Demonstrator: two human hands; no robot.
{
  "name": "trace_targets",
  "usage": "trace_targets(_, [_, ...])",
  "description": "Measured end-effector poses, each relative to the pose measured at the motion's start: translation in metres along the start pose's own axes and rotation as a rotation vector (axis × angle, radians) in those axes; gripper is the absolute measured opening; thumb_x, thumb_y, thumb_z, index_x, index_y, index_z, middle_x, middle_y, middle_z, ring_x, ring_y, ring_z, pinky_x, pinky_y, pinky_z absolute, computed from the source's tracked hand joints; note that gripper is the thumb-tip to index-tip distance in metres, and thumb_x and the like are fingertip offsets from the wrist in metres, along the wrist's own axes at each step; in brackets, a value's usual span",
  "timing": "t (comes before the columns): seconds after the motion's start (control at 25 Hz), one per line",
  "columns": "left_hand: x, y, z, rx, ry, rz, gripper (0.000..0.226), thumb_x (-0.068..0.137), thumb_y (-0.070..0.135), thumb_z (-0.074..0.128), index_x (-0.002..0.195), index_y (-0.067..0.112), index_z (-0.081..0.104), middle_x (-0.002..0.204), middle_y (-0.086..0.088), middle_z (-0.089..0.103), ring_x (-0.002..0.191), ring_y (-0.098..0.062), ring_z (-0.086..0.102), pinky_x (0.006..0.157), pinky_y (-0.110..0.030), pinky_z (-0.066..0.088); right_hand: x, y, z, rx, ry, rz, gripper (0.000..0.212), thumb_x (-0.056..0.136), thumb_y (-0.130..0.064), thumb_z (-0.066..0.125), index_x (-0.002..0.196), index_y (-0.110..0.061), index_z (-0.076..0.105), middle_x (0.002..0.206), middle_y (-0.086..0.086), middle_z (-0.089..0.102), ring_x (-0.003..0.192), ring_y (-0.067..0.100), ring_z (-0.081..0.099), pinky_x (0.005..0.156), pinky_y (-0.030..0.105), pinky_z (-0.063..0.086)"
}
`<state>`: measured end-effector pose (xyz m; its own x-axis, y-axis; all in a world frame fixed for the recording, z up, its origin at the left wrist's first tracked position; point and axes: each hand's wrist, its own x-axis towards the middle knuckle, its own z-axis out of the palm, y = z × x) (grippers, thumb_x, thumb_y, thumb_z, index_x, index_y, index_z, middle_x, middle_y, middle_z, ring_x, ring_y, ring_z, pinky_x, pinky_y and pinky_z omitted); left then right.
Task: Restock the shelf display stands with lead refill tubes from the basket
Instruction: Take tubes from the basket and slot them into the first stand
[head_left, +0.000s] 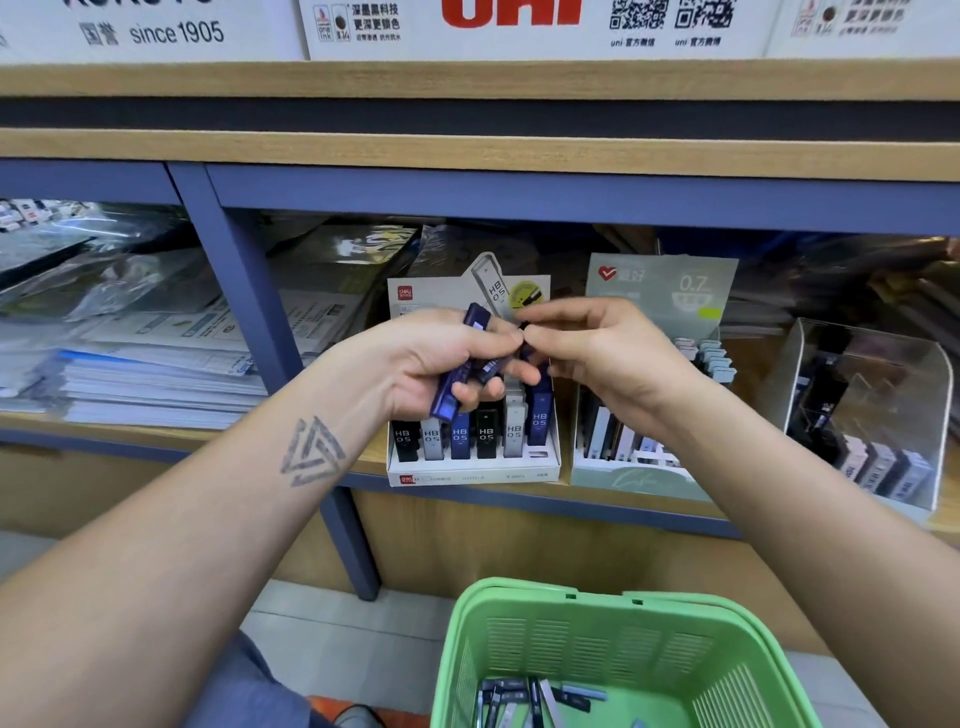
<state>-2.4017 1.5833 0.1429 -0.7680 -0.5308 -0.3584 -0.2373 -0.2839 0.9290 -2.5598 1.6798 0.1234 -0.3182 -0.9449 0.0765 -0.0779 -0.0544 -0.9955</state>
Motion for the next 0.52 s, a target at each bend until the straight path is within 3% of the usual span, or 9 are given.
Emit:
trace_targets(0.12, [0.001, 0.0, 0.005, 0.005, -0.012, -0.026, 0.011, 0.102, 0.014, 0.053, 0.103, 0.006, 0.06, 0.086, -0.016, 0.069, 0.044, -0.008, 0.046, 0.029, -0.013, 0.027, -0.002, 0.003, -0.009, -0.018, 0.015, -0.005, 0.02, 0.086, 0.003, 0.073, 0.106, -0.001, 0.074, 0.105, 0.028, 0.072, 0.088, 0.028, 0.068, 0.092, 0.038, 0.057])
trace_targets(0.36, [0.01, 0.001, 0.006, -0.041, 0.022, -0.069, 0.028, 0.102, 0.01, 0.049, 0.127, -0.002, 0.053, 0.078, -0.013, 0.067, 0.042, -0.006, 0.04, 0.029, -0.013, 0.027, -0.008, -0.001, -0.031, 0.013, 0.096, 0.013, 0.017, 0.086, 0.011, 0.069, 0.1, 0.001, 0.073, 0.083, 0.015, 0.073, 0.075, 0.019, 0.074, 0.069, 0.02, 0.06])
trace_targets(0.52, [0.012, 0.001, 0.014, -0.048, 0.032, -0.024, 0.009, 0.099, 0.0, 0.051, 0.104, -0.001, 0.059, 0.078, -0.014, 0.064, 0.041, -0.005, 0.039, 0.031, -0.012, 0.025, -0.016, -0.003, -0.041, 0.095, 0.092, 0.029, 0.022, 0.086, 0.018, 0.063, 0.103, 0.007, 0.07, 0.086, 0.019, 0.073, 0.08, 0.024, 0.076, 0.077, 0.024, 0.062])
